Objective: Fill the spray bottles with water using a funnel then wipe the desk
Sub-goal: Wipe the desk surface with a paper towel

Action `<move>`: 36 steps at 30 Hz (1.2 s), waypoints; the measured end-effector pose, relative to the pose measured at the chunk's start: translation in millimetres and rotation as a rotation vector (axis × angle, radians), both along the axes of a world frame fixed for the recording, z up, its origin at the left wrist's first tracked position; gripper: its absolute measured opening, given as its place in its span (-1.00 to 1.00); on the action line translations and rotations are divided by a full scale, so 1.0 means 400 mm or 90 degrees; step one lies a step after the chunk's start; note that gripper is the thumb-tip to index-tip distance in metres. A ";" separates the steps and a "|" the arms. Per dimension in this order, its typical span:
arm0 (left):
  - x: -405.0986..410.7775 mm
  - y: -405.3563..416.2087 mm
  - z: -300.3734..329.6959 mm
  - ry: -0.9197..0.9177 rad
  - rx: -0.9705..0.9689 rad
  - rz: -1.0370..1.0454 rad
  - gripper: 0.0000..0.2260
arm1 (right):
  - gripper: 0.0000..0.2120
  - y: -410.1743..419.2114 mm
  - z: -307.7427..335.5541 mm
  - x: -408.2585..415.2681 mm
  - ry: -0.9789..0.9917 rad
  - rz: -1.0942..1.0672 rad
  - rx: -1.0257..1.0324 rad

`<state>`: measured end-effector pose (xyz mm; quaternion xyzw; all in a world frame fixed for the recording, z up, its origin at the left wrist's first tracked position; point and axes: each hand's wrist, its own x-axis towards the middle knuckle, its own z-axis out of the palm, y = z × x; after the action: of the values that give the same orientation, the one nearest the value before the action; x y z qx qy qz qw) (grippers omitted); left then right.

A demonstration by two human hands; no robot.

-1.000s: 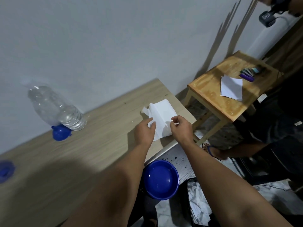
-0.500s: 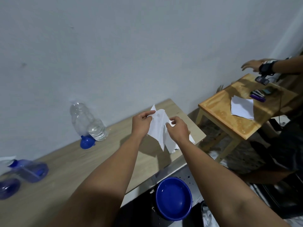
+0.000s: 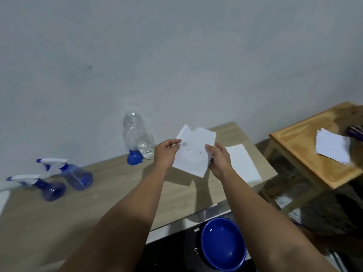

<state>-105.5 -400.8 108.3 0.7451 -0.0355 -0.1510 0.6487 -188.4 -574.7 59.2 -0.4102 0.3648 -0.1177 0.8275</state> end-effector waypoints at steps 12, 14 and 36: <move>0.007 0.605 -0.060 -0.001 0.147 0.288 -0.61 | -0.55 0.558 -0.022 0.215 0.010 0.215 -0.249; 0.004 0.725 -0.090 -0.022 0.184 0.333 -0.63 | -0.61 0.678 -0.024 0.239 0.014 0.240 -0.294; 0.174 1.563 -0.429 -0.127 0.653 0.175 -0.69 | -0.66 1.426 -0.286 0.432 0.099 0.540 -0.839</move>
<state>-36.1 224.3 -63.1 0.9747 0.0792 0.0085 0.2087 -15.5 -4.2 -55.3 -0.9277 0.0889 0.0451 0.3598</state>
